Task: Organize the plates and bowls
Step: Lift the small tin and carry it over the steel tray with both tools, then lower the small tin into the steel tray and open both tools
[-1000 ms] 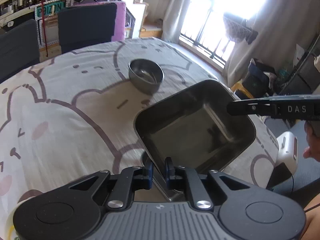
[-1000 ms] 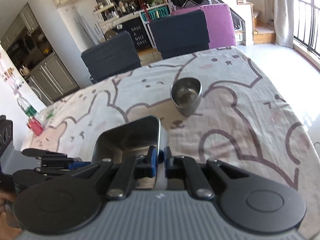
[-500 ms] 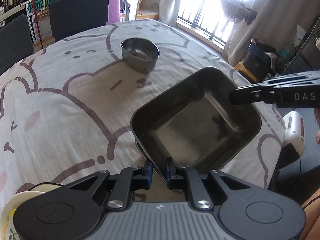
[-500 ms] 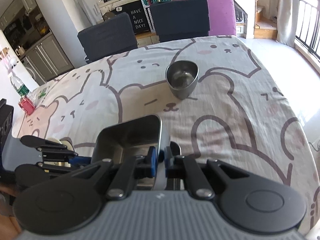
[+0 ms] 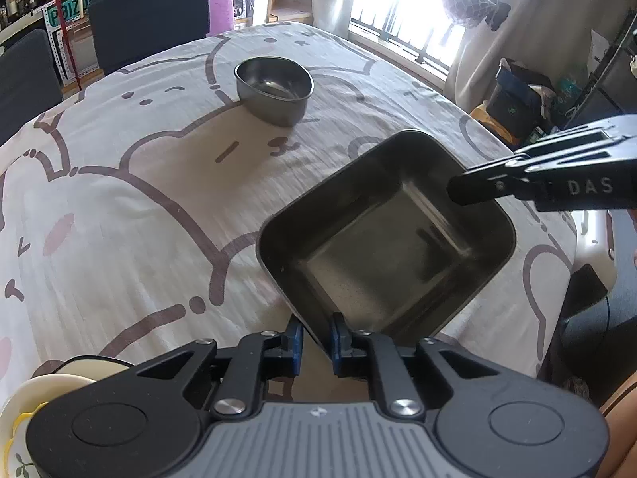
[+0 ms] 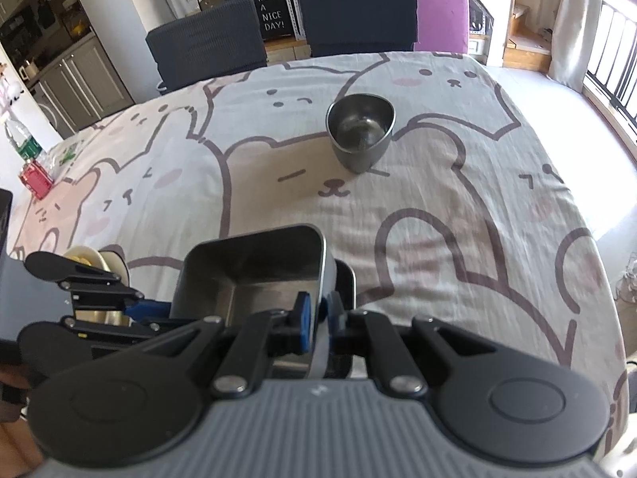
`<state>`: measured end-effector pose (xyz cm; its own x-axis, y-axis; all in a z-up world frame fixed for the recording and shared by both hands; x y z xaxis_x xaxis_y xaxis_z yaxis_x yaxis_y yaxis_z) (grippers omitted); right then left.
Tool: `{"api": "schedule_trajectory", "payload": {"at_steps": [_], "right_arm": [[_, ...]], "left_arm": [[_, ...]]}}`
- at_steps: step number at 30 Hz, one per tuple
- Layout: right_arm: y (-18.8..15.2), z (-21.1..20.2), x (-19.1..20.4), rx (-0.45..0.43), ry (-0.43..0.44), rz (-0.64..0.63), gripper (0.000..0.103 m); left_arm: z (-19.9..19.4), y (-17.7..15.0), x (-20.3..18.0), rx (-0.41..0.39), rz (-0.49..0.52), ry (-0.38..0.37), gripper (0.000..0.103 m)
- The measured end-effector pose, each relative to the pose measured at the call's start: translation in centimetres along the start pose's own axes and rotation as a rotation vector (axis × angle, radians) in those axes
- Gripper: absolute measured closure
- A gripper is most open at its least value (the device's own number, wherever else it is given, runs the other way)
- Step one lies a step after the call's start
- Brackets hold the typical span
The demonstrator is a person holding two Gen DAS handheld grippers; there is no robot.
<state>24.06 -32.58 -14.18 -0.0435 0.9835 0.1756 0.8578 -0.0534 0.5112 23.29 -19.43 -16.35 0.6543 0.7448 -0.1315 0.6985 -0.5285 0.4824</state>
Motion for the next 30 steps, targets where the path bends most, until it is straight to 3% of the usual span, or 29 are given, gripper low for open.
{"api": "schedule_trajectory", "payload": {"at_steps": [21, 30], "right_arm": [[-0.3, 2.7, 0.1, 0.098, -0.087, -0.035, 0.090], [-0.5, 4.0, -1.0, 0.142, -0.099, -0.014, 0.096]], "left_arm": [[0.3, 0.1, -0.5, -0.002, 0.035, 0.013, 0.086], [0.3, 0.0, 0.2, -0.012, 0.031, 0.000, 0.082]]}}
Point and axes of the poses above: each gripper's, at about its wrist camera, not at the fingertips, and z roughly the way its jaws point, x to its left, y to its top, the point moved 1 cm from there along z, roughly the way its jaws point, and after that the axes turned 1 degree about y, right-handed, at the moved point
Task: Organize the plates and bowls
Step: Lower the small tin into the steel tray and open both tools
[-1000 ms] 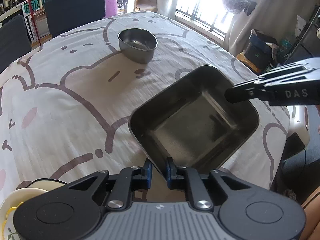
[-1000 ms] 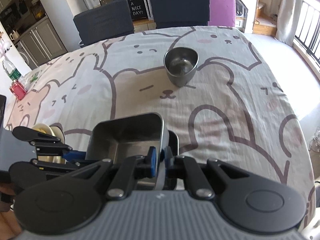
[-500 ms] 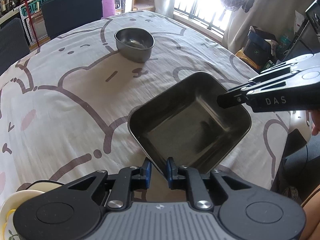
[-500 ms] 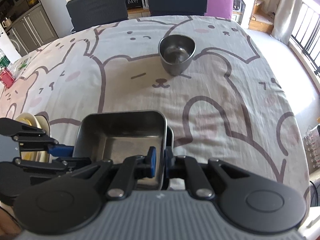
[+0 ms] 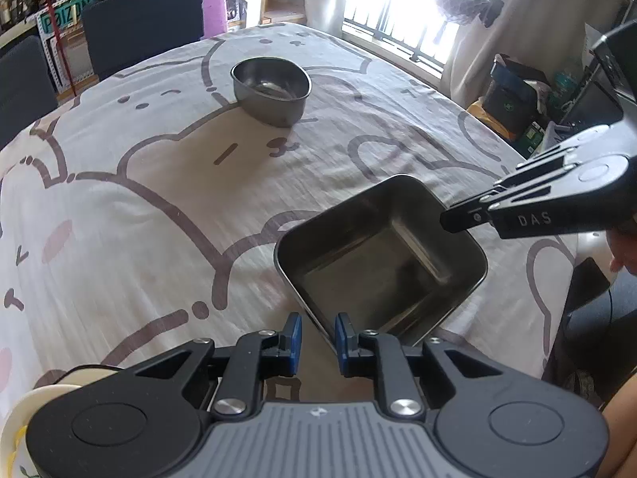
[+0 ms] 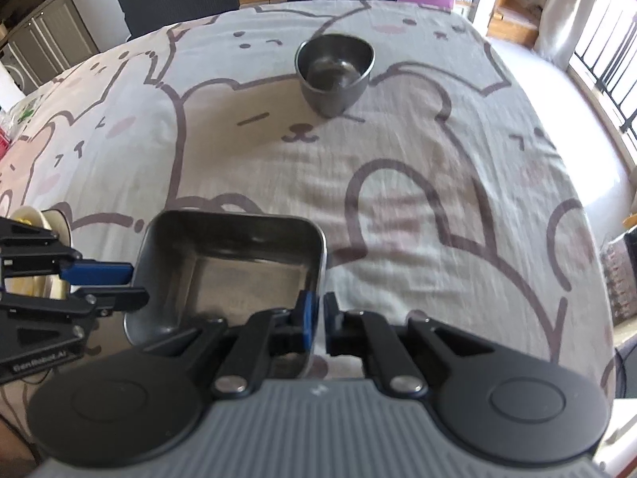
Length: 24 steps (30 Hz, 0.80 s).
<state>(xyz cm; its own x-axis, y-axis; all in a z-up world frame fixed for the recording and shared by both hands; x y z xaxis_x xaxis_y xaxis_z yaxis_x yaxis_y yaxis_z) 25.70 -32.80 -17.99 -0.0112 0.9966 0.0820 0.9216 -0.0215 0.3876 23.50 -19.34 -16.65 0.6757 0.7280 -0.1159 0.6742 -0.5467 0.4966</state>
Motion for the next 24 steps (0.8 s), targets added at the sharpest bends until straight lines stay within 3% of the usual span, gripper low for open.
{"api": "schedule_trajectory", "payload": {"at_steps": [8, 24], "right_arm": [[0.1, 0.8, -0.3, 0.007, 0.021, 0.004, 0.096], [1.4, 1.7, -1.3, -0.071, 0.046, 0.038, 0.095]], "left_arm": [[-0.2, 0.0, 0.0, -0.005, 0.005, -0.010, 0.081], [-0.3, 0.4, 0.7, -0.026, -0.026, -0.017, 0.080]]}}
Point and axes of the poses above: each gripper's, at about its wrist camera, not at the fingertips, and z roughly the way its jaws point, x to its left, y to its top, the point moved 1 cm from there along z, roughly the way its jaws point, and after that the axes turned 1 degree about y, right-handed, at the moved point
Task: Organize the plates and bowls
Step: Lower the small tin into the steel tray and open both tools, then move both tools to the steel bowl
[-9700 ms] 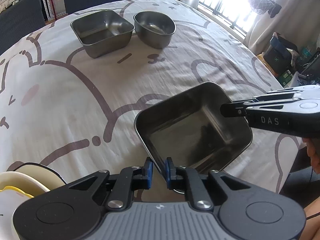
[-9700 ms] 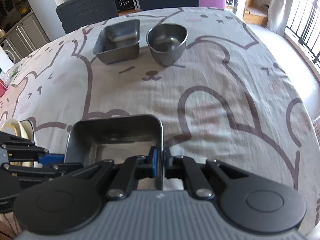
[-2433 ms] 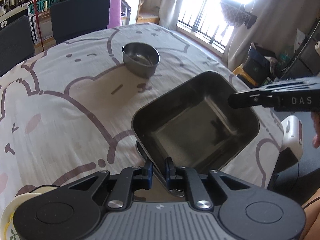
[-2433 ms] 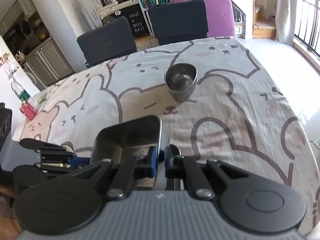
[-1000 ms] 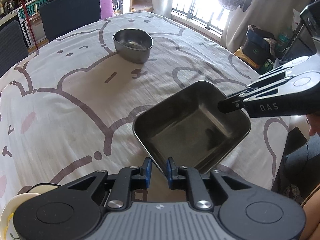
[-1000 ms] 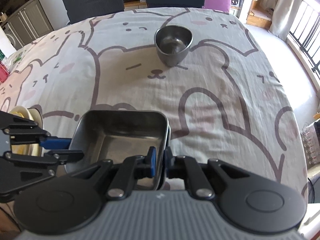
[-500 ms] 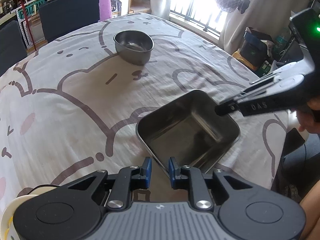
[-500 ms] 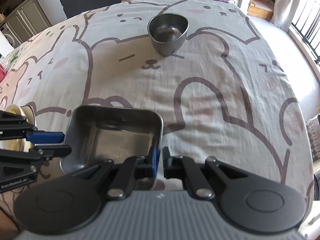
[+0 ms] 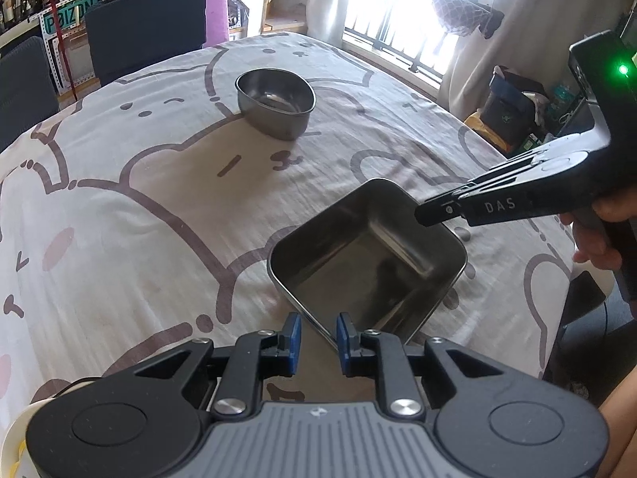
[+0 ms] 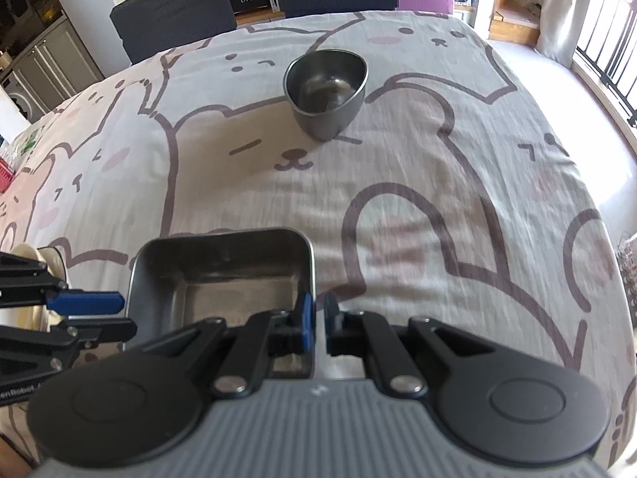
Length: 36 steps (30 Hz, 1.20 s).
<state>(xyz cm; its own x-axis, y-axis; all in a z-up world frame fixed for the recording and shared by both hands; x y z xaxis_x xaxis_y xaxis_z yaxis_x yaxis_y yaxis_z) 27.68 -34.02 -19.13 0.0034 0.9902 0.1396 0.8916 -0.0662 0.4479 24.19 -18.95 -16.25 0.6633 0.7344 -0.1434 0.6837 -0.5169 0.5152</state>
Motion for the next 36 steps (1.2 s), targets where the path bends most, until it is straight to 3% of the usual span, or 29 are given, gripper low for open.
{"api": "schedule_trajectory", "payload": {"at_steps": [11, 14, 16, 20, 21, 22, 23, 26, 28, 30, 32, 36], "right_arm": [[-0.6, -0.3, 0.5, 0.013, -0.022, -0.043, 0.092], [-0.9, -0.7, 0.6, 0.014, -0.012, -0.052, 0.092], [-1.1, -1.2, 0.8, 0.009, 0.006, -0.055, 0.089], [-1.0, -2.7, 1.0, -0.018, 0.023, -0.059, 0.070], [-0.9, -3.3, 1.0, -0.038, 0.025, -0.049, 0.065], [-0.7, -4.0, 0.8, -0.072, 0.026, -0.029, 0.055], [-0.6, -4.7, 0.6, -0.104, 0.024, -0.010, 0.047], [0.1, -6.2, -0.2, -0.210, 0.026, 0.062, 0.037], [0.7, -6.7, -1.0, -0.271, 0.030, 0.125, 0.029], [1.4, -6.8, -1.6, -0.325, 0.031, 0.188, 0.019], [2.1, -6.5, -2.2, -0.376, 0.004, 0.252, 0.000], [4.1, -4.5, -3.6, -0.398, -0.009, 0.404, 0.000]], "left_arm": [[-0.4, 0.1, 0.5, -0.002, -0.041, 0.012, 0.082], [-0.5, 0.1, 0.6, -0.001, -0.046, 0.009, 0.077], [-0.8, 0.1, 0.5, -0.003, -0.045, -0.004, 0.066], [-1.9, 0.7, 0.5, -0.036, -0.055, -0.033, 0.050], [-2.1, 1.0, 0.6, -0.053, -0.062, -0.032, 0.041], [-2.4, 1.2, 0.8, -0.073, -0.073, -0.028, 0.031], [-2.7, 1.5, 1.0, -0.093, -0.088, -0.024, 0.028], [-3.2, 2.4, 1.6, -0.131, -0.119, -0.007, 0.020], [-3.3, 3.0, 1.9, -0.160, -0.132, 0.008, 0.008], [-3.3, 3.5, 2.4, -0.197, -0.144, 0.021, 0.004], [-3.1, 4.1, 2.7, -0.218, -0.149, 0.026, 0.002], [-2.5, 5.4, 3.8, -0.241, -0.161, 0.056, 0.000]]}}
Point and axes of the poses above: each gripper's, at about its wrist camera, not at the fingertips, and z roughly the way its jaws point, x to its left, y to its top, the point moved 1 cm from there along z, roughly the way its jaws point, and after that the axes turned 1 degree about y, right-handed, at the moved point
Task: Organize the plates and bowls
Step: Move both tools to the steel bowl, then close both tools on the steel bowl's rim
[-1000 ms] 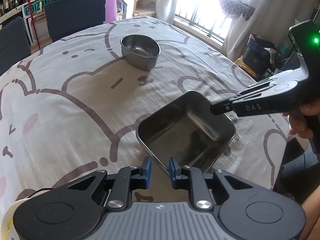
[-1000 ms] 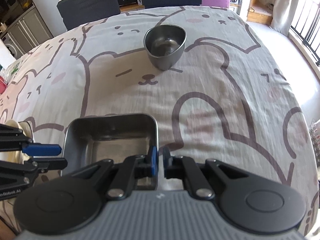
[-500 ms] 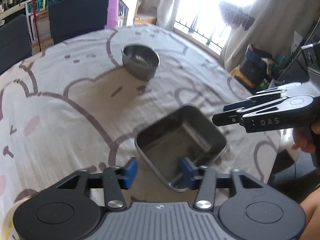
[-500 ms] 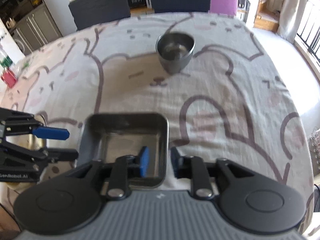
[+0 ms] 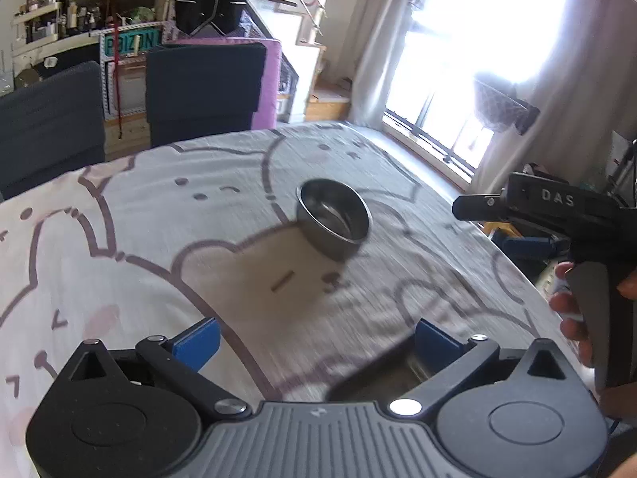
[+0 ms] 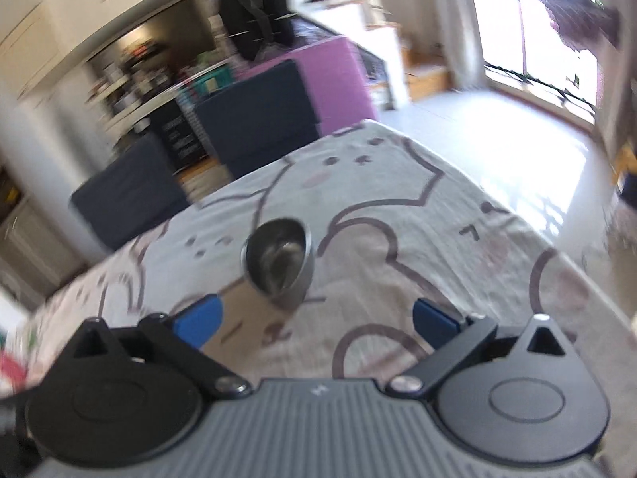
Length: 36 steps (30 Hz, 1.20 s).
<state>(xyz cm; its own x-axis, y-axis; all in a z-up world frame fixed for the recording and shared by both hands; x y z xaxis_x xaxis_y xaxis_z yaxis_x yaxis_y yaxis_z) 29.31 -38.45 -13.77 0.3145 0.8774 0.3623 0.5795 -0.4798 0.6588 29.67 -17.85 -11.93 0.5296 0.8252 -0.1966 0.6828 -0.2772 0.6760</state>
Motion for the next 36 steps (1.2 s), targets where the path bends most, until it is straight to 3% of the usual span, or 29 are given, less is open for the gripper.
{"api": "schedule_trajectory", "payload": {"at_steps": [7, 11, 19, 25, 31, 36], "right_arm": [[1.7, 5.0, -0.1, 0.042, -0.061, 0.173, 0.002], [2.0, 8.4, -0.2, 0.121, -0.022, 0.249, 0.030], [1.1, 12.9, 0.7, 0.137, 0.010, 0.348, 0.044], [0.4, 14.7, 2.3, 0.166, -0.053, 0.336, 0.073], [0.5, 14.6, 2.5, 0.183, -0.067, 0.279, 0.085], [0.0, 14.5, 3.9, 0.269, 0.043, 0.157, 0.089]], "left_arm": [[1.7, 2.5, 2.8, -0.045, -0.085, 0.033, 0.000], [2.3, 3.7, 4.7, -0.070, -0.141, 0.039, 0.000], [3.2, 4.2, 7.2, -0.090, -0.203, 0.037, 0.000], [3.8, 4.1, 7.9, -0.077, -0.205, 0.022, 0.000], [3.6, 4.1, 8.1, -0.097, -0.187, 0.025, 0.001], [3.4, 4.1, 8.4, -0.092, -0.204, 0.032, 0.007]]}}
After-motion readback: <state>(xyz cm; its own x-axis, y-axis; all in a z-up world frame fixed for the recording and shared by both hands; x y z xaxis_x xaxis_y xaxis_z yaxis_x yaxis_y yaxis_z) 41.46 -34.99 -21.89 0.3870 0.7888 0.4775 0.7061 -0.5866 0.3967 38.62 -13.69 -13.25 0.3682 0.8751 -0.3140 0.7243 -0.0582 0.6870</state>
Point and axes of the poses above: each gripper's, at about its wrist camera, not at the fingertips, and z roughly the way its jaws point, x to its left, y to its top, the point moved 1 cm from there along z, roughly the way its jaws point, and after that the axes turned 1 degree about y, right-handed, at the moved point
